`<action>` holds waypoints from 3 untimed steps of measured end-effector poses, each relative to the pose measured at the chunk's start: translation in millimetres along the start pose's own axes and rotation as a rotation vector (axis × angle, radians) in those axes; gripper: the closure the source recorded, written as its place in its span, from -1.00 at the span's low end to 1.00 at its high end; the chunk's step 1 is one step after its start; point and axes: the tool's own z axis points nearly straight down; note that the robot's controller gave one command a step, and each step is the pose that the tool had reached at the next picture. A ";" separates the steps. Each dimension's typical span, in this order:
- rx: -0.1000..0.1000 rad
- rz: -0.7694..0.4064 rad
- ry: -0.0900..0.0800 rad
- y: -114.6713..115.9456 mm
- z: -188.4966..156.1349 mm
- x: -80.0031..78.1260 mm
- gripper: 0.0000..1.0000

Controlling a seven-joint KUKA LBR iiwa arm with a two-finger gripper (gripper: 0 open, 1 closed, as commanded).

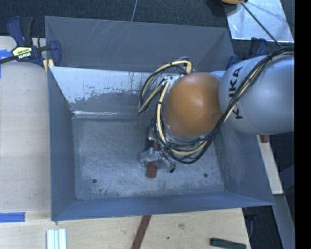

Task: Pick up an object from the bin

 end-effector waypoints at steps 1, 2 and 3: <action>-0.003 -0.047 -0.001 -0.5 -63.7 5.8 1.00; 0.001 0.018 -0.002 -1.5 -116.8 -19.5 1.00; 0.000 -0.046 -0.002 -6.0 -161.2 -4.3 1.00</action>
Offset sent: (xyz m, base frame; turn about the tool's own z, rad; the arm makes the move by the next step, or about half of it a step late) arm 0.0078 0.0219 0.1200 0.0169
